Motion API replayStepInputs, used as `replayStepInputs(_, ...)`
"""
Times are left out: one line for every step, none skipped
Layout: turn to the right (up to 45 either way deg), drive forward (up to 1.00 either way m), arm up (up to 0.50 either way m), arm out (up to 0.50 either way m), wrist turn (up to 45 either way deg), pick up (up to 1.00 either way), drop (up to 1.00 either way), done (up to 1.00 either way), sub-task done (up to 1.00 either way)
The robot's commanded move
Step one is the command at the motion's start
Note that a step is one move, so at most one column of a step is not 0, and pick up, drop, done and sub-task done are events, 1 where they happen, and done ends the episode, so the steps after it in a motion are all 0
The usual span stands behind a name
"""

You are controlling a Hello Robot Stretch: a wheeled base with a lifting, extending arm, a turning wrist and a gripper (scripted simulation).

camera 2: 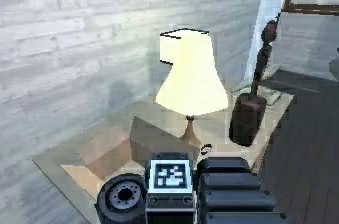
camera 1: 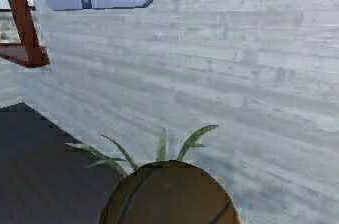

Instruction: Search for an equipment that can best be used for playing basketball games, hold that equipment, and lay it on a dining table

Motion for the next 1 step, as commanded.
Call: replayStepInputs(30.0, 0.0, 0.0, 0.0, 0.0, 0.0, 0.0, 0.0, 0.0)
